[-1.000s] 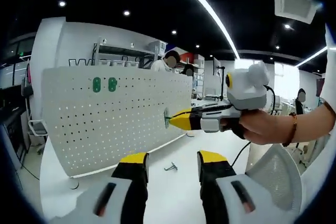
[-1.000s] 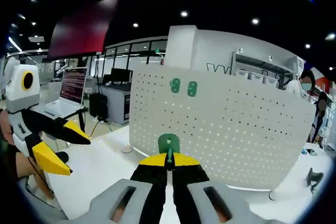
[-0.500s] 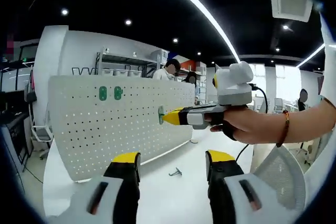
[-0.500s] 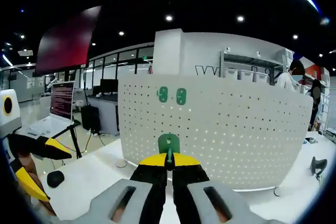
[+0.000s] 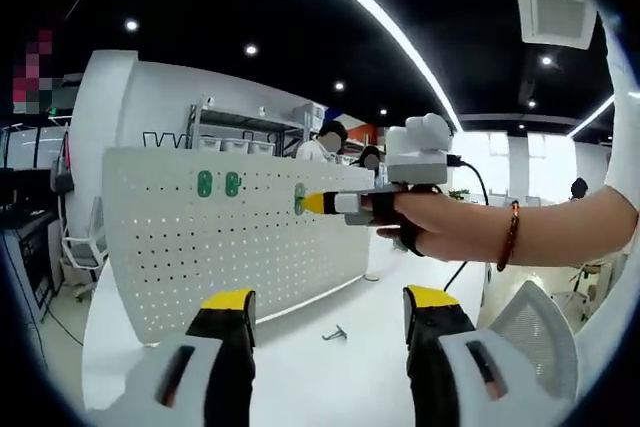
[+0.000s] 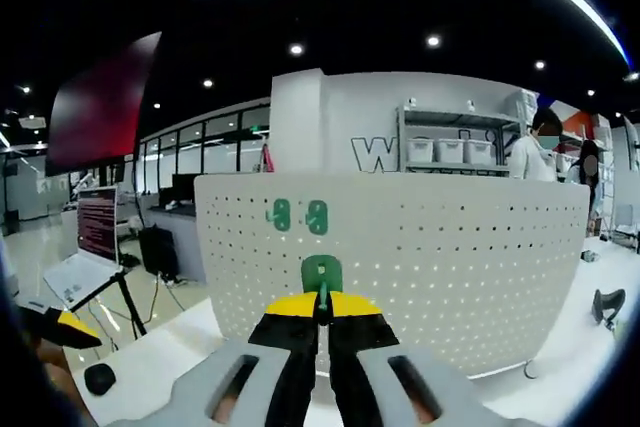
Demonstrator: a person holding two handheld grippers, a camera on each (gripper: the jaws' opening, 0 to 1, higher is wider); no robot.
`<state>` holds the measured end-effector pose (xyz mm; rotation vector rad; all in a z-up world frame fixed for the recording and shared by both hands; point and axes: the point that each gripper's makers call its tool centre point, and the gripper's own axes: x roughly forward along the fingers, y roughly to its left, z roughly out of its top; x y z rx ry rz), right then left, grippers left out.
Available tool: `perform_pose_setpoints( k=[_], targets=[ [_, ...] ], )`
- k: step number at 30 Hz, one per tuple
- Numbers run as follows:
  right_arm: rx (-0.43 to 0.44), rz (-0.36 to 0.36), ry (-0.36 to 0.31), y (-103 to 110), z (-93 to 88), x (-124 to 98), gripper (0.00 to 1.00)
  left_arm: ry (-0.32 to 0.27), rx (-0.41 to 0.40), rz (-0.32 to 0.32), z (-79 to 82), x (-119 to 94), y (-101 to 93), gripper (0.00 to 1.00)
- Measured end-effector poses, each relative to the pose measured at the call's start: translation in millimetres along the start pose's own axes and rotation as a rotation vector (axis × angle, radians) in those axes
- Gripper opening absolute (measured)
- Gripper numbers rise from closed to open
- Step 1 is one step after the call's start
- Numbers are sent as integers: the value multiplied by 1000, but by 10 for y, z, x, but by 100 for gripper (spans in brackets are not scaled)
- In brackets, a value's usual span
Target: Insert the hook assembly into the mounting plate slot until the hook locks in place.
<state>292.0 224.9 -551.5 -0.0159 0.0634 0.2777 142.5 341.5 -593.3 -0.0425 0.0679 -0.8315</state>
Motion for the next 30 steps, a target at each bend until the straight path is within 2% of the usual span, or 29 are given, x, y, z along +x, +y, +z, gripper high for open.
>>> perform_pose_setpoints(
  k=[5, 14, 22, 30],
  targets=[
    [29, -9, -22, -36, 79, 106, 1, 5, -30, 18, -1, -33, 88, 64],
    [51, -37, -40, -103, 192, 271, 1, 5, -4, 32, 6, -86, 144, 69],
    [79, -61, -38, -167, 206, 408, 1, 20, 0, 29, -48, -86, 209, 73],
    [59, -89, -54, -183, 283, 530, 1, 9, -4, 27, -37, -51, 283, 76]
  ],
)
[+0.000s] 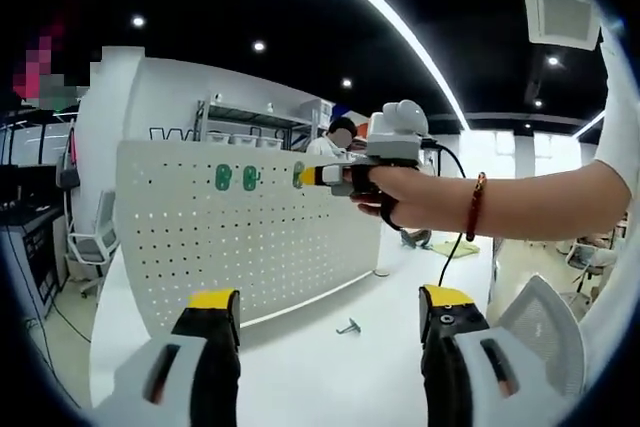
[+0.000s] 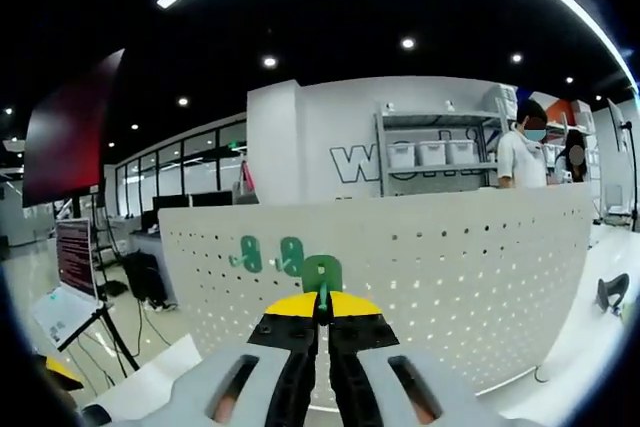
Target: Insert the hook assembly into the mounting plate slot until the hook locks in place.
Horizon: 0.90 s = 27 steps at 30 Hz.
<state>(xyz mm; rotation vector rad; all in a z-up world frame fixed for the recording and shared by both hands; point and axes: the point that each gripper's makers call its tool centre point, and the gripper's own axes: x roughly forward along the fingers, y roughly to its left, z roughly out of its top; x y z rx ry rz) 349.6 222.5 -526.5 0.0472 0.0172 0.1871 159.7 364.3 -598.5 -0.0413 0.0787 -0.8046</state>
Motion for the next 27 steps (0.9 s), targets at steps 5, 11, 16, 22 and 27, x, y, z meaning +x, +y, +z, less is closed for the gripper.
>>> perform_pose_setpoints(
  k=[5, 11, 16, 22, 27],
  targets=[
    [3, -13, -1, -41, 29, 104, 1, -11, 12, 0, 28, 14, 9, 78],
    [-4, -24, -10, -55, 82, 164, 1, -11, 7, 2, -7, 16, 33, 79],
    [4, -35, -17, -83, 108, 260, 1, -18, 1, 9, -4, 24, 59, 78],
    [25, -41, -13, -86, 81, 327, 1, -15, 9, 20, -18, 31, 118, 77],
    [39, -44, -10, -89, 45, 388, 1, -13, -2, 19, -36, 33, 167, 79]
  ],
)
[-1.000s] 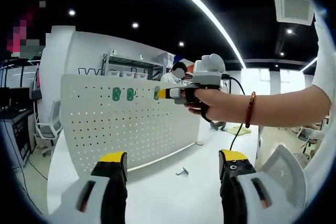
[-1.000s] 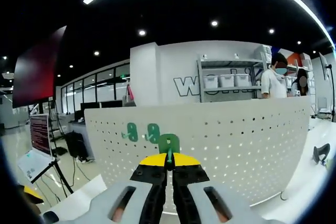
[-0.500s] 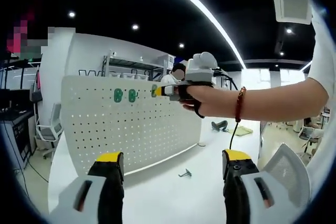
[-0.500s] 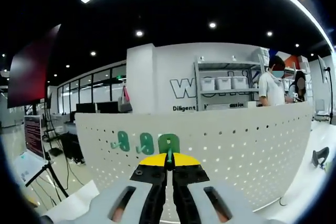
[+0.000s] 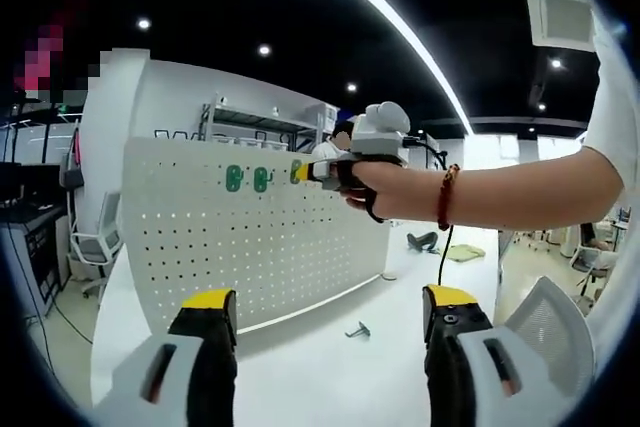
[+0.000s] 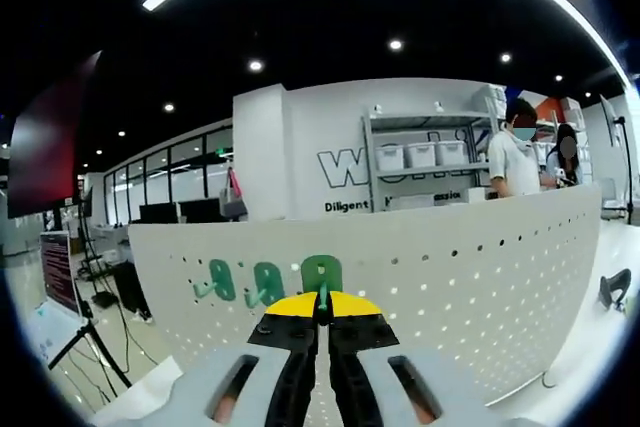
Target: Insert the hook assembly into the mounting plate slot until the hook locks in place.
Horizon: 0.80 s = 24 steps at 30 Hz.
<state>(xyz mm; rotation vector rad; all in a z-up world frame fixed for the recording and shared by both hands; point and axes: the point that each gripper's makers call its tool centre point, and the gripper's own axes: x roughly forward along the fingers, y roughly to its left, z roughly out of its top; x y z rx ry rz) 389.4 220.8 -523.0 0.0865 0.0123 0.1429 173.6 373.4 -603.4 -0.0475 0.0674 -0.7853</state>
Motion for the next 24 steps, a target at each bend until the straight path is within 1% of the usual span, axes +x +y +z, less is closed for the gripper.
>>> perform_pose_setpoints(
  k=[3, 5, 10, 12, 17, 20, 24],
  targets=[
    [5, 1, 7, 6, -24, 48, 1, -12, -15, 1, 13, 11, 29, 81],
    [4, -1, 10, 7, -29, 80, 1, -13, -9, 3, 12, 14, 35, 81],
    [13, -3, 7, -1, -14, 159, 1, -1, -10, 0, -42, 24, 50, 81],
    [4, -9, 9, -16, -19, 181, 1, 8, -21, 1, -68, 26, 62, 81],
    [15, -16, 11, -56, -12, 228, 1, 7, -20, 2, -62, 29, 76, 81],
    [33, -5, 14, -38, -4, 266, 1, 11, -19, 5, -67, 30, 97, 81],
    [27, -10, 20, -37, -15, 268, 1, 15, -20, 7, -72, 30, 106, 81]
  ],
)
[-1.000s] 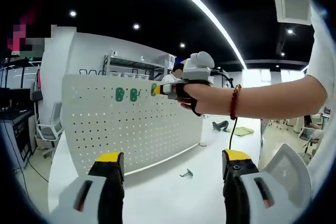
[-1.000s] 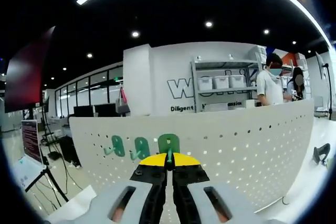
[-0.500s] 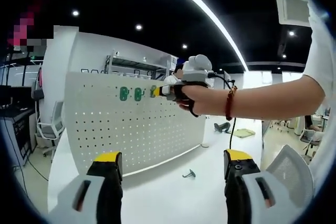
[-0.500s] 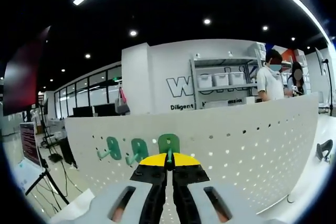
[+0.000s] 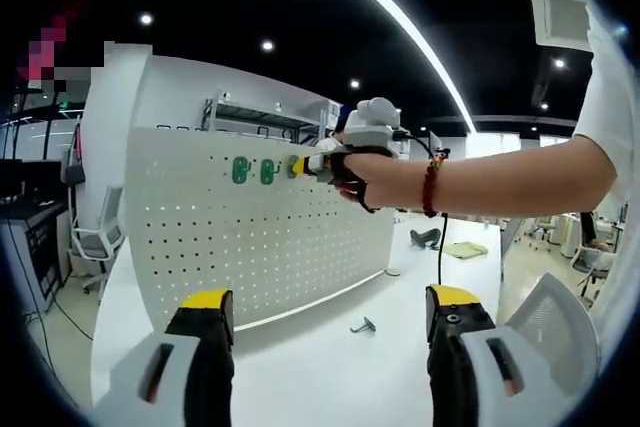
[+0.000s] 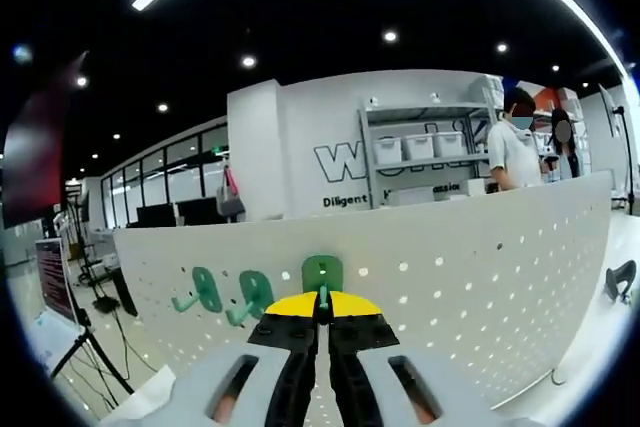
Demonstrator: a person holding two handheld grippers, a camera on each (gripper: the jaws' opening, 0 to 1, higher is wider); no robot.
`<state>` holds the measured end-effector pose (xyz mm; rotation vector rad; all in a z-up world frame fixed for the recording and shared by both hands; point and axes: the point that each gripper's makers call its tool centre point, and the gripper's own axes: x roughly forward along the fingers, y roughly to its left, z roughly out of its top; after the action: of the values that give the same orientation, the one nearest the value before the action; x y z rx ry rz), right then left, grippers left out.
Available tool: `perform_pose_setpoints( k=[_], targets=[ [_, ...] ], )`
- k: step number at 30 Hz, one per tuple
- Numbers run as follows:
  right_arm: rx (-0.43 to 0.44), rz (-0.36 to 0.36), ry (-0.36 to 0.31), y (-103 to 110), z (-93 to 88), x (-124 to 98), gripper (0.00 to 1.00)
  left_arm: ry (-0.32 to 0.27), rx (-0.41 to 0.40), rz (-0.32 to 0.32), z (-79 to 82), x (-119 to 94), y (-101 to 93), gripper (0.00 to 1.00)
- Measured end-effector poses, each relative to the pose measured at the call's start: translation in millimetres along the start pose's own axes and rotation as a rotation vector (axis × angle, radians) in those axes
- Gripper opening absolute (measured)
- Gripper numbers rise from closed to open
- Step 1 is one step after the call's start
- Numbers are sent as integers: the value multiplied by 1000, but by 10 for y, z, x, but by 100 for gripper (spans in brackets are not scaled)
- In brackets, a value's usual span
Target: Insert the hook assembly into the mounting plate slot until the hook locks in place.
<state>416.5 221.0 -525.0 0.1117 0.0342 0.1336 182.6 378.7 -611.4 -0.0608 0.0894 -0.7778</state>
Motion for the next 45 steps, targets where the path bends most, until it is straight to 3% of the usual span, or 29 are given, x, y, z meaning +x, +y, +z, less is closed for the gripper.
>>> perform_pose_setpoints(
  k=[15, 33, 45],
  targets=[
    [-25, -18, 25, -21, -87, 33, 1, 7, -4, 15, -39, -40, 7, 80],
    [-61, 45, 18, 69, -14, 61, 9, 9, -8, 32, -38, -97, 2, 80],
    [-92, 90, 23, 58, -3, -177, 12, 15, 10, 24, 14, -117, -100, 80]
  ],
)
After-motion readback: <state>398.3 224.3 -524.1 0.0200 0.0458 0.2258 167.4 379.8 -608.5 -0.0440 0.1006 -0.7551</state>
